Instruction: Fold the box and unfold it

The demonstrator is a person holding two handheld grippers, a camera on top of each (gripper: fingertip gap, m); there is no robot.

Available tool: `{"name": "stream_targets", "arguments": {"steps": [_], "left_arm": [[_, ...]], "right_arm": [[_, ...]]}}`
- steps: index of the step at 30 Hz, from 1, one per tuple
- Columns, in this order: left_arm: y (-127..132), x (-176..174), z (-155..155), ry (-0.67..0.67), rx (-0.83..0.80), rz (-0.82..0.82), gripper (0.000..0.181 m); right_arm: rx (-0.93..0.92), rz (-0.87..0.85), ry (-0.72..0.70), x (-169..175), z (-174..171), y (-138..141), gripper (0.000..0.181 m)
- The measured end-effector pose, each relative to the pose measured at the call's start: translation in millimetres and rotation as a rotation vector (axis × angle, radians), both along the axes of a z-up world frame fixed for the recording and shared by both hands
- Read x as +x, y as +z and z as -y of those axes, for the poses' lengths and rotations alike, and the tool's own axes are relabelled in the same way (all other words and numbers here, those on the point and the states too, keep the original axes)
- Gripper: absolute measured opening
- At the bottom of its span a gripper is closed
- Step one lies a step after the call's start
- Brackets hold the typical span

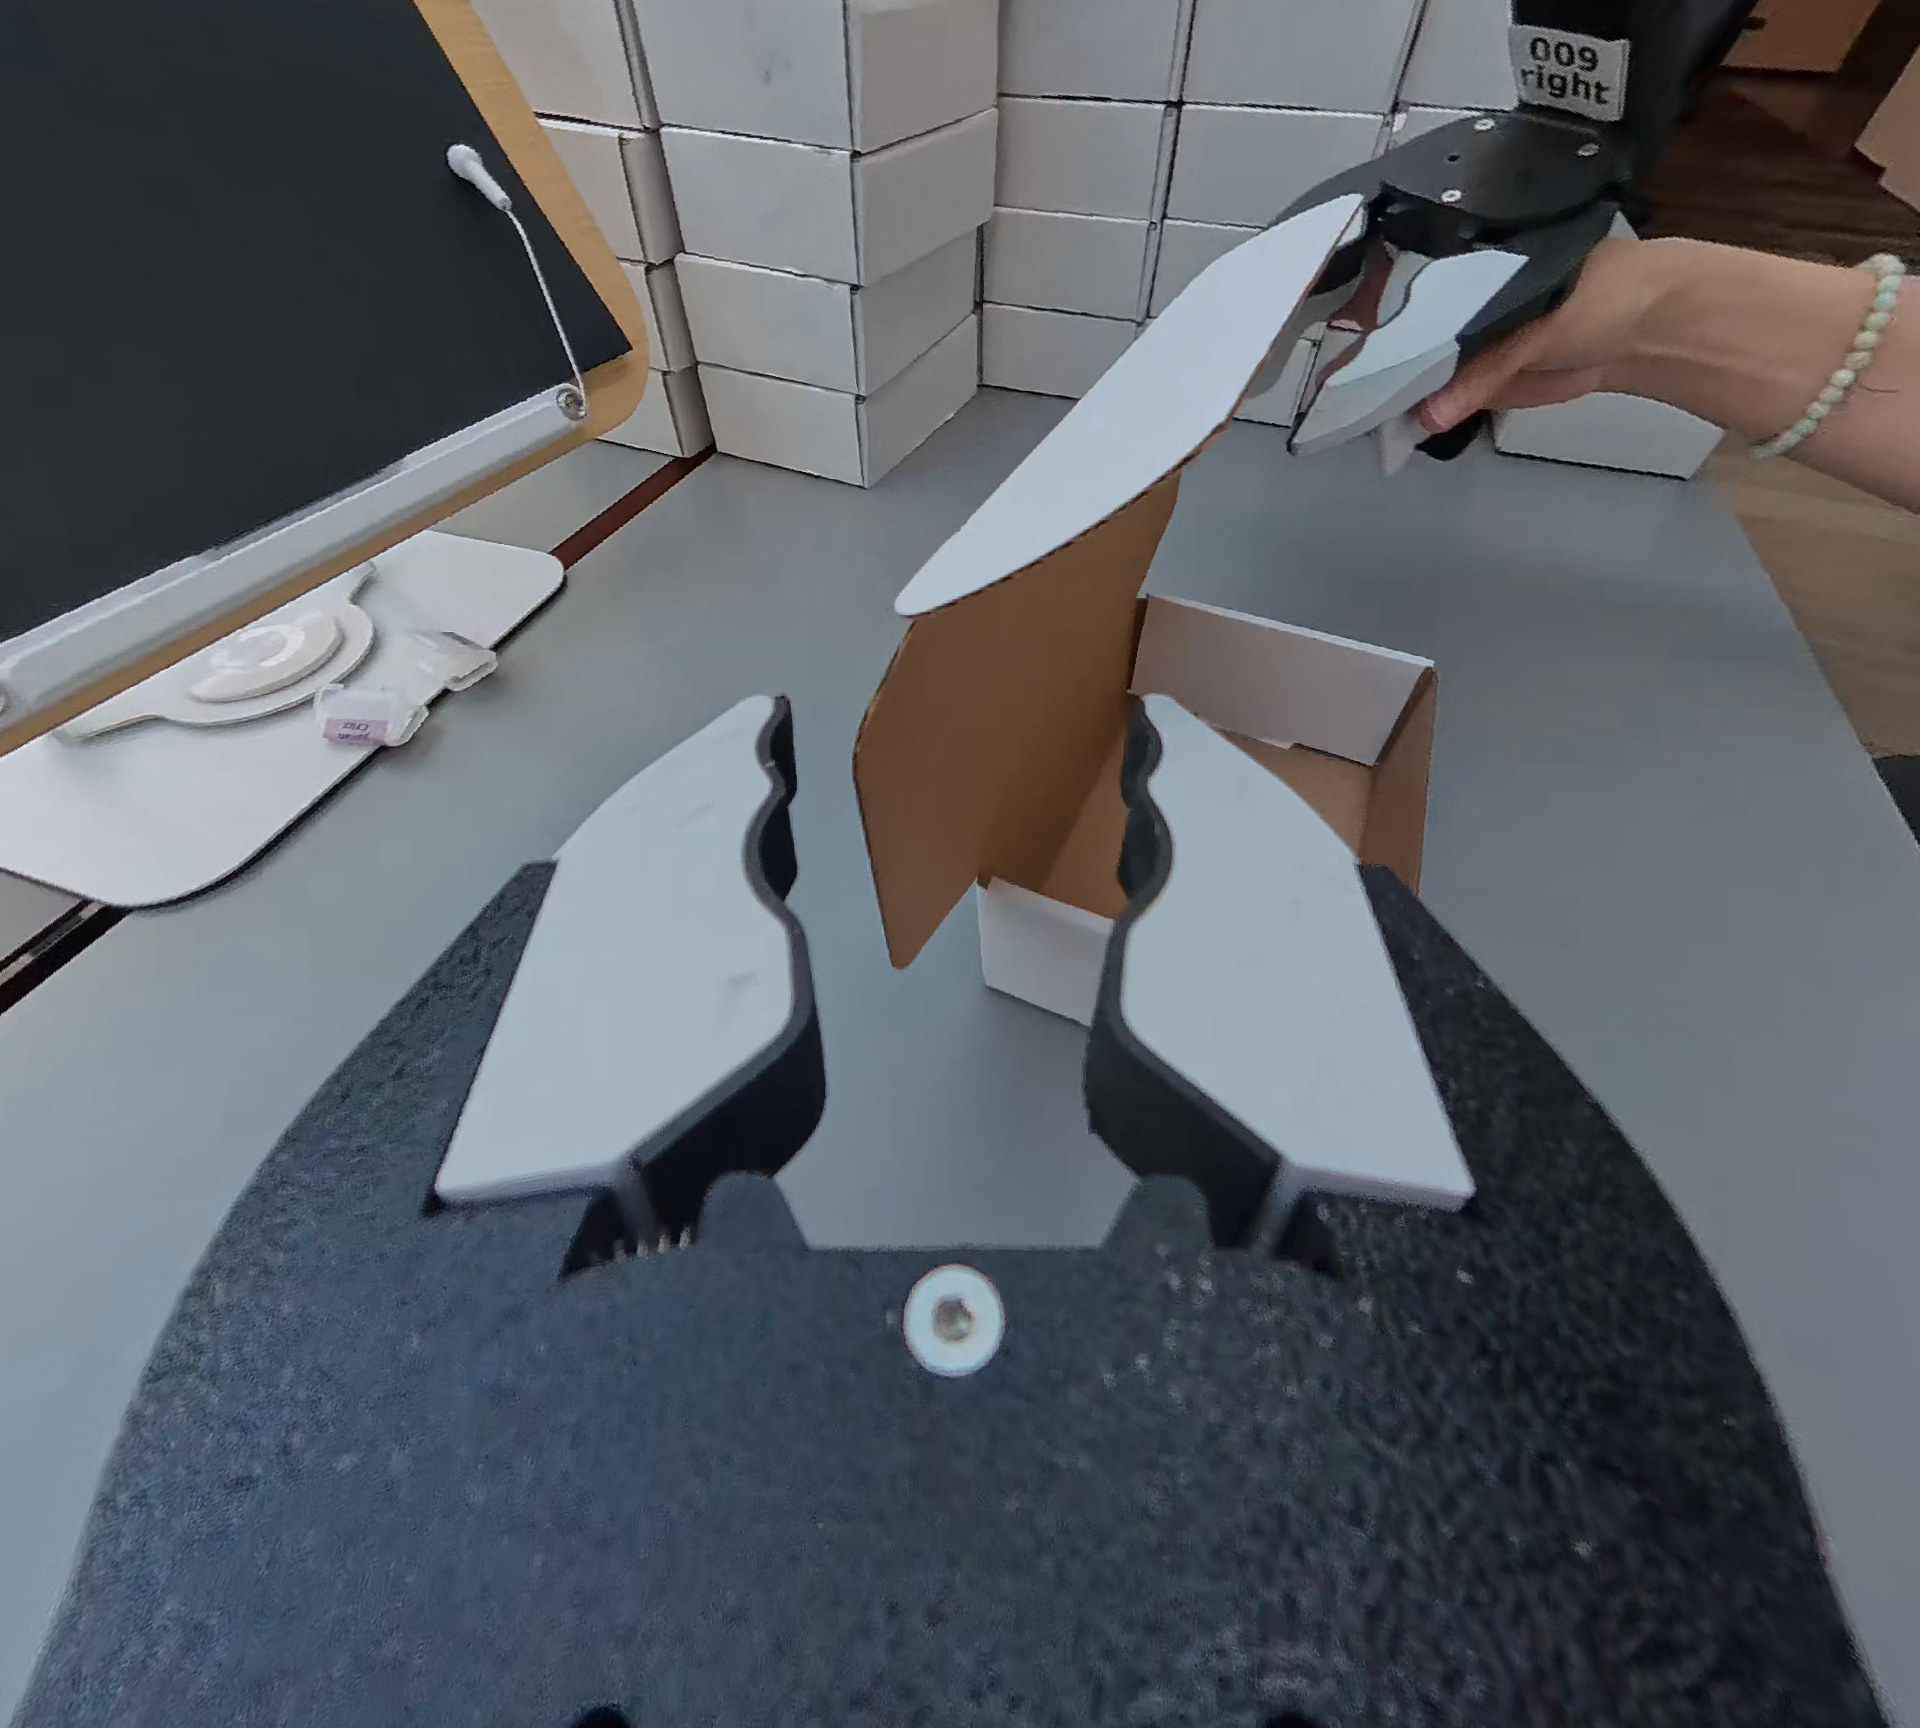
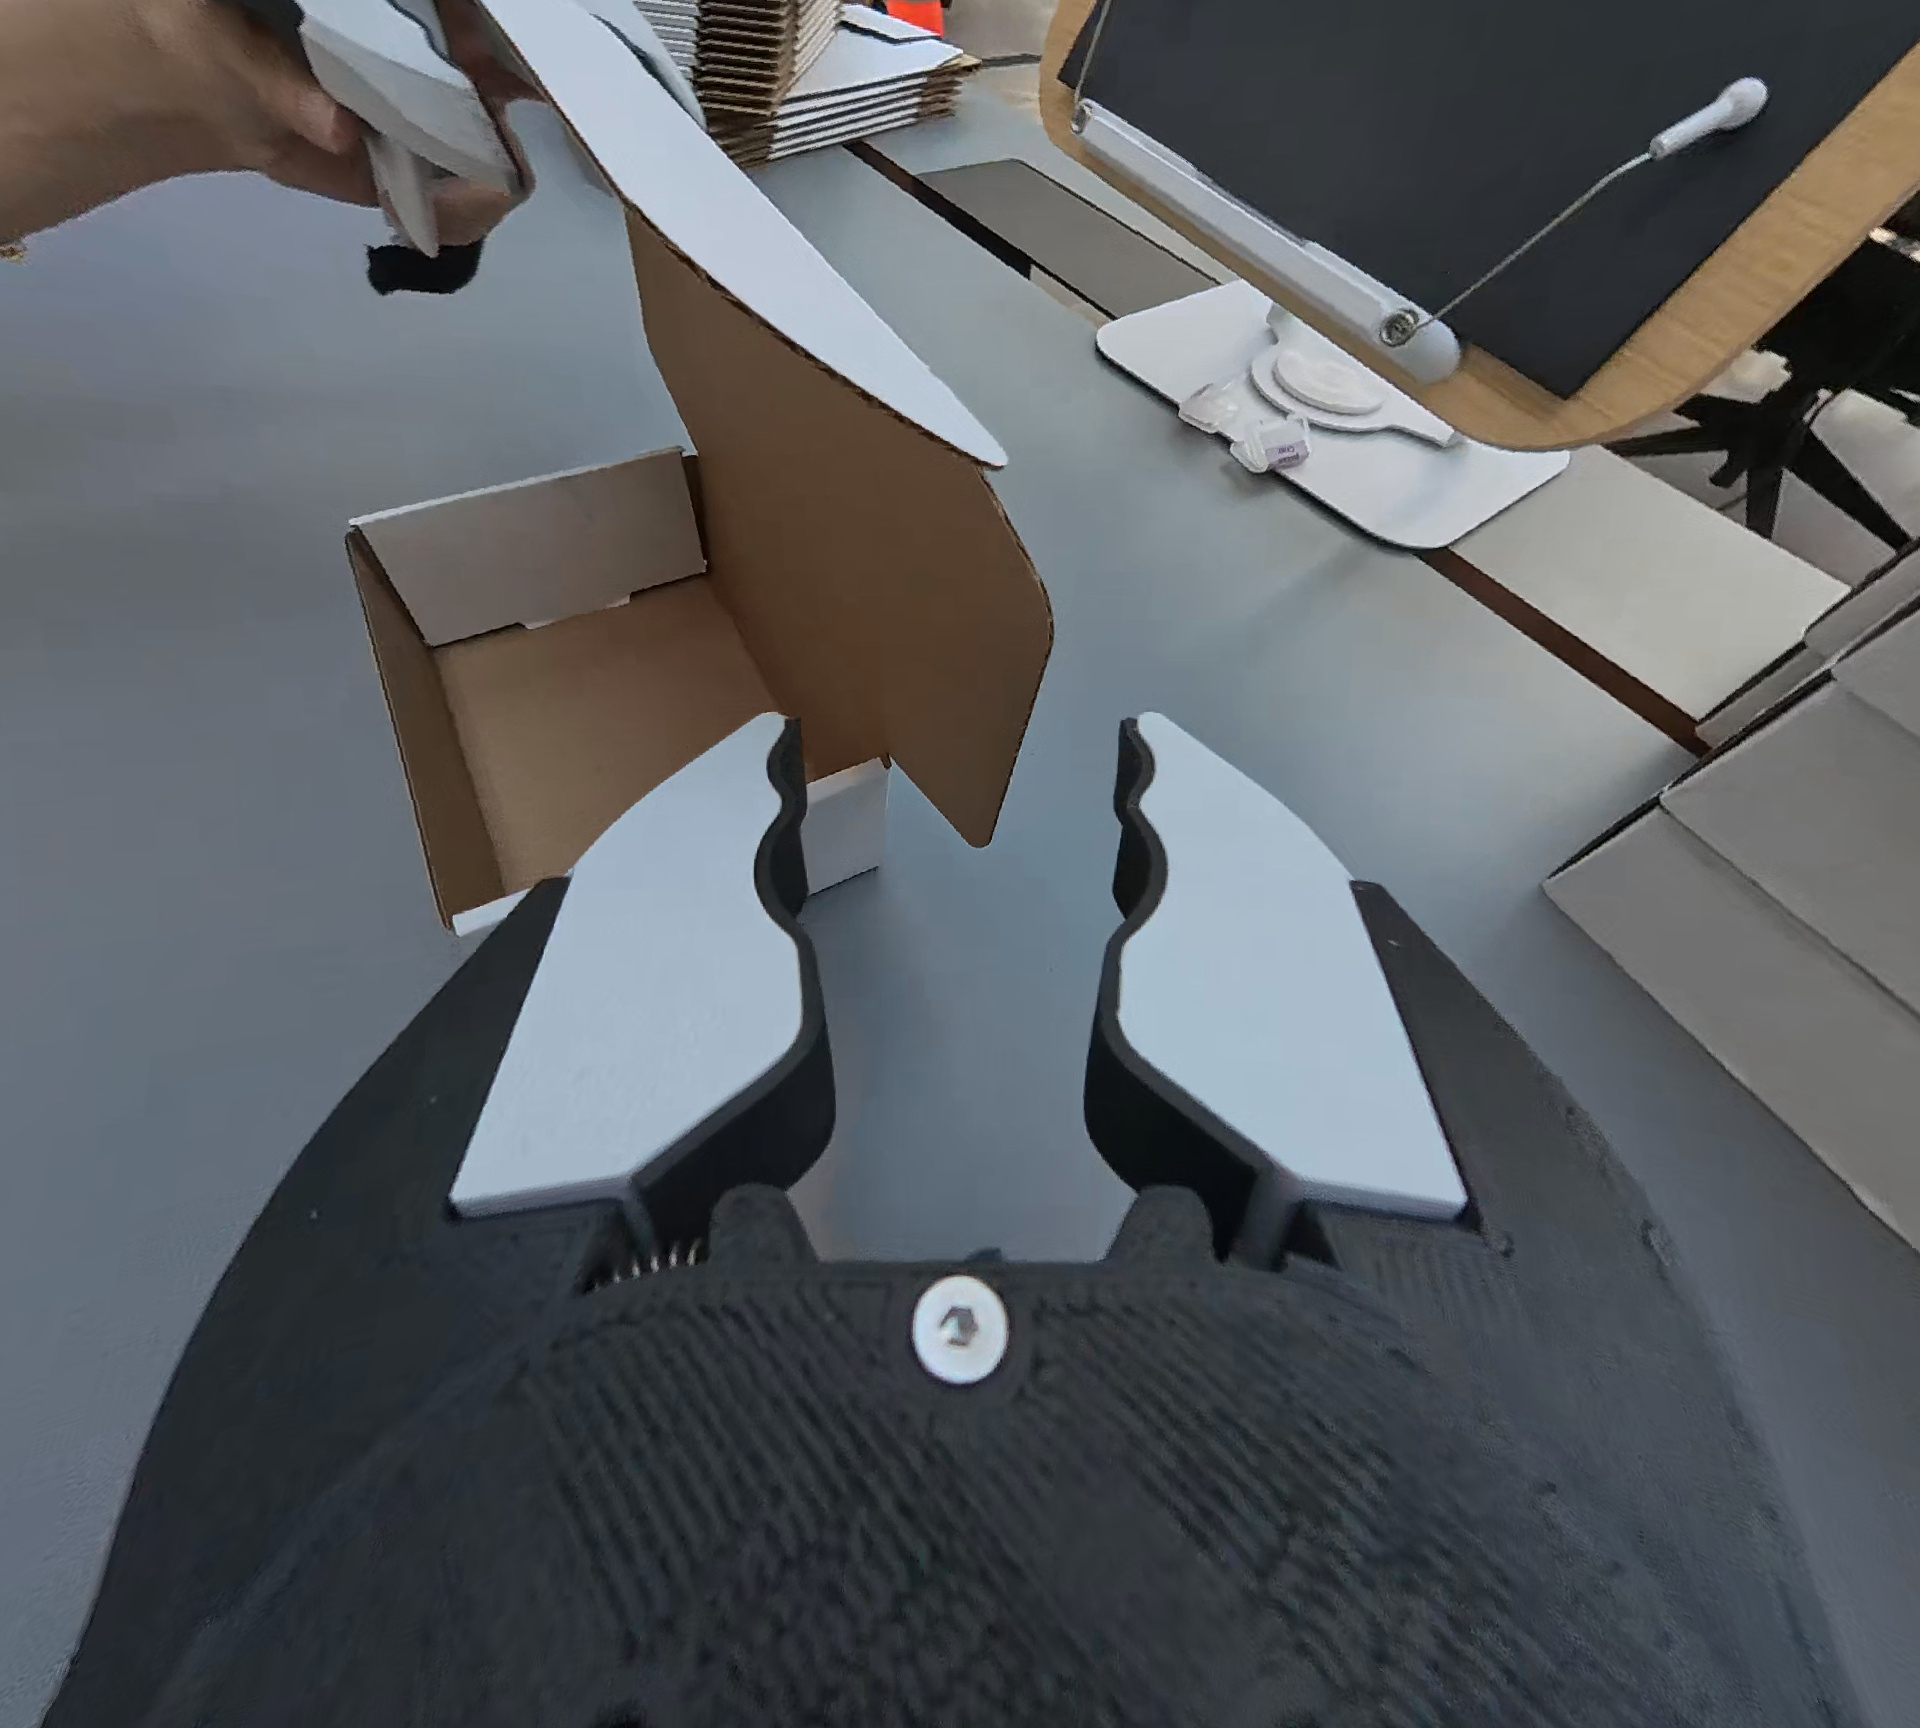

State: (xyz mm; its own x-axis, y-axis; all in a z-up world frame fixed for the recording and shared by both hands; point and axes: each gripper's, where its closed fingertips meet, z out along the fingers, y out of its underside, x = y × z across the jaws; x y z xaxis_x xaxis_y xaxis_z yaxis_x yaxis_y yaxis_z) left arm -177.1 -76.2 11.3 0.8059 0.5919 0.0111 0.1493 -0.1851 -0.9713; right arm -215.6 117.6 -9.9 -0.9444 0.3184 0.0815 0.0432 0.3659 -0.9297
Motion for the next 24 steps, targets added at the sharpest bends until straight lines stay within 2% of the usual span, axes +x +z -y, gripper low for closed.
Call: {"name": "stream_targets", "arguments": {"steps": [4, 7, 14, 17, 18, 21, 24], "left_arm": [[-2, -9, -7, -0.063, -0.013, 0.021, 0.052], [-2, -11, -7, -0.108, -0.024, 0.018, 0.038], [0, -12, -3, -0.19, 0.02, 0.054, 0.016], [-5, -12, -3, -0.216, 0.0, 0.071, 0.008], [-6, -12, -3, -0.225, -0.009, 0.082, 0.007], [-7, -12, -3, -0.253, -0.023, 0.086, 0.004], [-8, -13, -2, -0.257, -0.026, 0.089, 0.002]], "right_arm": [[-0.073, 0.004, 0.141, 7, 6, 10, 0.042], [-0.112, 0.024, 0.184, 6, 8, 16, 0.039], [-0.09, 0.008, 0.216, -5, 9, 12, 0.03], [-0.119, 0.003, 0.227, -10, 11, 17, 0.017], [-0.127, 0.003, 0.238, -10, 12, 19, 0.008], [-0.108, 0.016, 0.266, -9, 13, 19, 0.004], [-0.061, -0.008, 0.215, -16, 15, 18, 0.003]]}}
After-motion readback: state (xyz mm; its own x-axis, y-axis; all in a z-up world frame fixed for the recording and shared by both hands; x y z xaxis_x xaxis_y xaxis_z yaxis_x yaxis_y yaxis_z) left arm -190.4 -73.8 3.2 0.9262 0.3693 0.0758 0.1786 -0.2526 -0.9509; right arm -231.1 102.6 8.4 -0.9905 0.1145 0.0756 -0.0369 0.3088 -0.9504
